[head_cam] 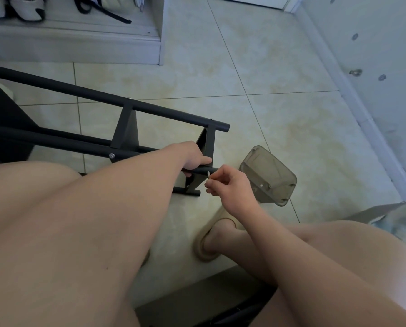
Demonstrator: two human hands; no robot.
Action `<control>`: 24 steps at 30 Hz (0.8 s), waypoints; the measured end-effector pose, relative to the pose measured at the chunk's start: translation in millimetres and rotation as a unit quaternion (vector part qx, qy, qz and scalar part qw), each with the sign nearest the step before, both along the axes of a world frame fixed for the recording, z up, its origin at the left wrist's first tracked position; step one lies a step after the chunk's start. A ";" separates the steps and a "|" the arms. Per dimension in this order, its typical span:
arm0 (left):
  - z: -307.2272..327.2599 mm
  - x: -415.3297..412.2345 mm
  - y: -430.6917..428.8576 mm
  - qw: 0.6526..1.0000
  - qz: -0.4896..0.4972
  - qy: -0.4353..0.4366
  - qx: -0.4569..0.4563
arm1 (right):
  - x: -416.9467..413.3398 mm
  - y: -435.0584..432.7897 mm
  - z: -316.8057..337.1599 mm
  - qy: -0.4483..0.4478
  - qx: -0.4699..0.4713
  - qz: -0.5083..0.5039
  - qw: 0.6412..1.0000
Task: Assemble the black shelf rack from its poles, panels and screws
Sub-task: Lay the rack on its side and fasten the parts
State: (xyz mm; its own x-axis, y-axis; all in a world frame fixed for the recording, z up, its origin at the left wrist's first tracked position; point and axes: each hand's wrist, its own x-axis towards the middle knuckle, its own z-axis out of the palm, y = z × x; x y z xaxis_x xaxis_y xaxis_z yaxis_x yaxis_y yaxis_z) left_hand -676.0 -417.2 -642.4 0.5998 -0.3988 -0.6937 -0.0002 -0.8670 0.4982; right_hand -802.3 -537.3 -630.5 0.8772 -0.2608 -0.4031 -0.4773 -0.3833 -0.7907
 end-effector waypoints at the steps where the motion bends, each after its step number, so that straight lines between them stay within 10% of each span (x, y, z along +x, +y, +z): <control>1: -0.4 -0.1 -0.3 1.000 0.001 -0.001 -0.004 | -0.1 0.2 -0.6 0.000 0.004 -0.005 1.000; 24: -0.1 6.2 -8.3 0.999 -0.043 0.002 0.008 | 10.1 20.3 -16.6 -0.004 0.071 -0.186 0.980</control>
